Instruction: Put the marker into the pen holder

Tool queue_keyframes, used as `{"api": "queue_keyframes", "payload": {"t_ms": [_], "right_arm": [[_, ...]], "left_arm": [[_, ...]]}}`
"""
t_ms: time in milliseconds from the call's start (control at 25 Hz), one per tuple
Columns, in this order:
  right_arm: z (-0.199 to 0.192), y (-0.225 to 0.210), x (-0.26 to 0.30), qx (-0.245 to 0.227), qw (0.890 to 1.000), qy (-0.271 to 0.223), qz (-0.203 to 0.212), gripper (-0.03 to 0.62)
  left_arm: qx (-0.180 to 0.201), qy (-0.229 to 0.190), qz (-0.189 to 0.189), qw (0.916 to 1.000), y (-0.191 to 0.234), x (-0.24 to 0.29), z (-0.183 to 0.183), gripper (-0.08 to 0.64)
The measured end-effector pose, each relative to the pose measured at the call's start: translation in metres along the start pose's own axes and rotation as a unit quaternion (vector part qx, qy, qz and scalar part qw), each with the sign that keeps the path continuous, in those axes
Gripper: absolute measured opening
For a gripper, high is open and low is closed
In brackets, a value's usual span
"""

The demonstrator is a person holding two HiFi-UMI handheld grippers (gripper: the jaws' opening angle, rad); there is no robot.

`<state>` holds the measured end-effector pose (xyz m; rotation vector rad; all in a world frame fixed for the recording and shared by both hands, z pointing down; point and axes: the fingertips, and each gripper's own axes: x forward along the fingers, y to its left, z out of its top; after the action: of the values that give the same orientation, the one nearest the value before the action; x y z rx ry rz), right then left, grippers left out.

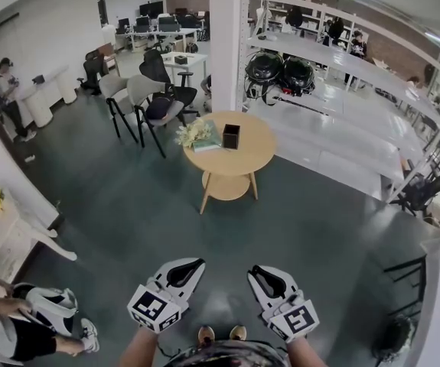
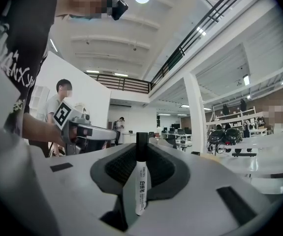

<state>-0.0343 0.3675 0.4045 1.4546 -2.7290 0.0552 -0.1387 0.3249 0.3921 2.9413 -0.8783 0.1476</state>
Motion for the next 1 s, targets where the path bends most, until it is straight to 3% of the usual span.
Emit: {"api": "queue_keyframes", "payload": {"t_ms": [1000], "right_arm": [[-0.011, -0.003, -0.064, -0.014, 1.000, -0.018, 0.013, 0.064]], "left_arm": [[0.008, 0.009, -0.011, 0.9999, -0.084, 0.012, -0.014, 0.023]]}}
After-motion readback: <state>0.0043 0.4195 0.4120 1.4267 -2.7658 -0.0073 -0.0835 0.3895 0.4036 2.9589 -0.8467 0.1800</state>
